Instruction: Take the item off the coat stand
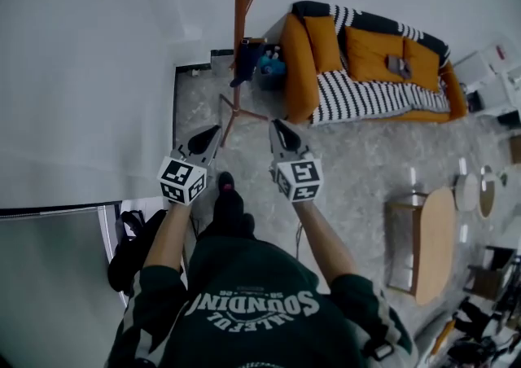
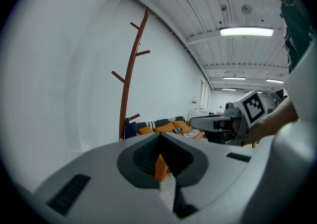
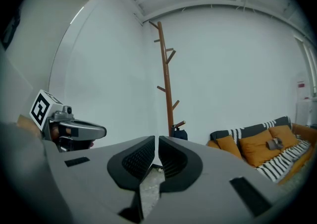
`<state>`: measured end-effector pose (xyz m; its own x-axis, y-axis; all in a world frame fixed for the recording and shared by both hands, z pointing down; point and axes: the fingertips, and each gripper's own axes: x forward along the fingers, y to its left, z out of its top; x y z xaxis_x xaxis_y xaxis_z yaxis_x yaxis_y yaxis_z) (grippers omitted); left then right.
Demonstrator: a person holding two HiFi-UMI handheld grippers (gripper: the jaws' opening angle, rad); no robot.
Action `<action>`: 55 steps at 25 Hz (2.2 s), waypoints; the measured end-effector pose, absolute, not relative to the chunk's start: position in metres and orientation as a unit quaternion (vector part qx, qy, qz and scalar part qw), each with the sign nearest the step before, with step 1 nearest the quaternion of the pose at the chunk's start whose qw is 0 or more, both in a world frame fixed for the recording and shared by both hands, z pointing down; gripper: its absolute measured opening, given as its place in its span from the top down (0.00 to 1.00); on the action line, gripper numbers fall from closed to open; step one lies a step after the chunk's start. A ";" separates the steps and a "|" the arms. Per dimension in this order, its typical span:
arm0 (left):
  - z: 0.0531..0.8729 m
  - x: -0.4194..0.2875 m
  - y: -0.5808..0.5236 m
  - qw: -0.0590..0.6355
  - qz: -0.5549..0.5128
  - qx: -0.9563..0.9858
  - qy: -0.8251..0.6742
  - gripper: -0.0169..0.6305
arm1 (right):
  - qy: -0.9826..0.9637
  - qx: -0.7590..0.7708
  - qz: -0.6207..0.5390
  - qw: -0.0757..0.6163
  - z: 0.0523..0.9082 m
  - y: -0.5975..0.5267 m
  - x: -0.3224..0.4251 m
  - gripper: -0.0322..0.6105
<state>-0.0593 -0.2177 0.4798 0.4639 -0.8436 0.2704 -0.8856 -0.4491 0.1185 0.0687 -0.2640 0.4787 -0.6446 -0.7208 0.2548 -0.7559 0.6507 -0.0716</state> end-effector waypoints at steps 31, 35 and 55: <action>0.575 -0.111 -0.309 0.176 0.106 0.848 -0.488 0.97 | -0.882 0.421 0.129 0.166 0.602 -0.384 -0.014 0.66; 0.581 -0.110 -0.307 0.186 0.104 0.847 -0.486 0.97 | -0.876 0.434 0.132 0.162 0.610 -0.403 -0.019 0.65; 0.614 -0.145 -0.301 0.225 0.107 0.824 -0.509 0.97 | -0.849 0.467 0.154 0.191 0.665 -0.502 -0.050 0.61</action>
<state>-0.1446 -0.3015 0.6137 0.4588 -0.7909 0.4049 -0.8870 -0.3807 0.2613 -0.0498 -0.5018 0.6647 -0.4898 -0.7352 0.4687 -0.8528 0.5156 -0.0825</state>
